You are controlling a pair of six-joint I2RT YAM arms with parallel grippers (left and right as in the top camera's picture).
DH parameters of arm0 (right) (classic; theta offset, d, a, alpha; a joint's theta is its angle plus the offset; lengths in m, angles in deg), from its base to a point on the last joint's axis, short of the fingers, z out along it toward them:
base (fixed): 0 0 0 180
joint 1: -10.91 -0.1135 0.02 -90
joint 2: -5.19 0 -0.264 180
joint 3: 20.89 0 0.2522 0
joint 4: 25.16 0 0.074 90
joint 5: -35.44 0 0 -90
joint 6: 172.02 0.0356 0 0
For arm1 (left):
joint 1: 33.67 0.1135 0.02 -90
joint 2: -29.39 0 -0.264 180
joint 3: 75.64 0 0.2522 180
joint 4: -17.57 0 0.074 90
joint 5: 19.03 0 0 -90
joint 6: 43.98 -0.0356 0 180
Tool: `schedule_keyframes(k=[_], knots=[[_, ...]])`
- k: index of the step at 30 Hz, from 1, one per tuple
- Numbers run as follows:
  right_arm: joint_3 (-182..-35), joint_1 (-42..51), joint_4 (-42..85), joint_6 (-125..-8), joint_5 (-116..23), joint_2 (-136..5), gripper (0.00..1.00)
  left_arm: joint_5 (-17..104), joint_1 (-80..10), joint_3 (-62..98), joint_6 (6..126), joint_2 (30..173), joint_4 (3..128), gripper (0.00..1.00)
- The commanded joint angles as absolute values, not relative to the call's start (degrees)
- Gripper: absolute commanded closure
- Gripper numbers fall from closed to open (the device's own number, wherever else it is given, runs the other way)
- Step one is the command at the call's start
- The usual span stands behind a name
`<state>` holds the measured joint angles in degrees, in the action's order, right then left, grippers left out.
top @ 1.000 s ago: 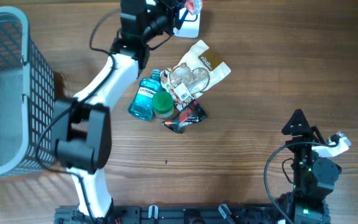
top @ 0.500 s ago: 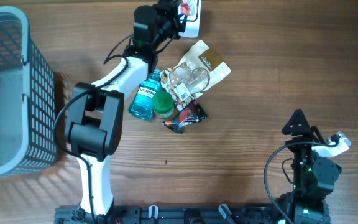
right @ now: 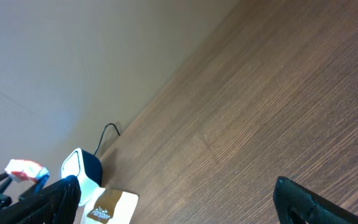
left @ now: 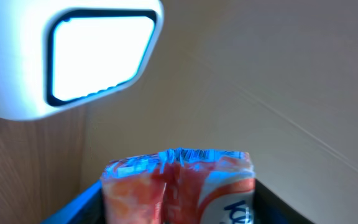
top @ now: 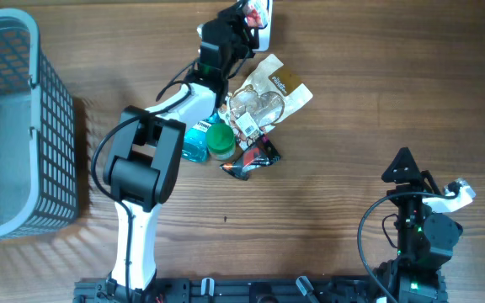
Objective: Scan the item barcode
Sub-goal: 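Lift the tissue pack out and carry it up to the scanner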
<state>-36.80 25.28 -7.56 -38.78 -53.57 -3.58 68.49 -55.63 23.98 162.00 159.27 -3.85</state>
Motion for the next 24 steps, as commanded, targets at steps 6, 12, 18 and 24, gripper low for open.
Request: schedule_keyframes(k=[6,12,18,24], knots=[[-36.8,25.4,-7.7,-39.8,-54.5,-3.6,0.00,73.5,-56.7,24.5,168.6,159.9,-4.4,0.37],[-36.8,25.4,-7.7,-39.8,-54.5,-3.6,0.00,73.9,-56.7,24.7,169.0,160.3,-3.6,0.37],[-36.8,25.5,-7.7,-39.8,-54.5,-3.6,0.00,73.1,-56.9,29.8,171.0,164.2,-4.3,0.39],[-36.8,25.5,-7.7,-39.8,-54.5,-3.6,0.00,73.2,-57.3,36.4,171.0,168.3,-4.2,0.39]])
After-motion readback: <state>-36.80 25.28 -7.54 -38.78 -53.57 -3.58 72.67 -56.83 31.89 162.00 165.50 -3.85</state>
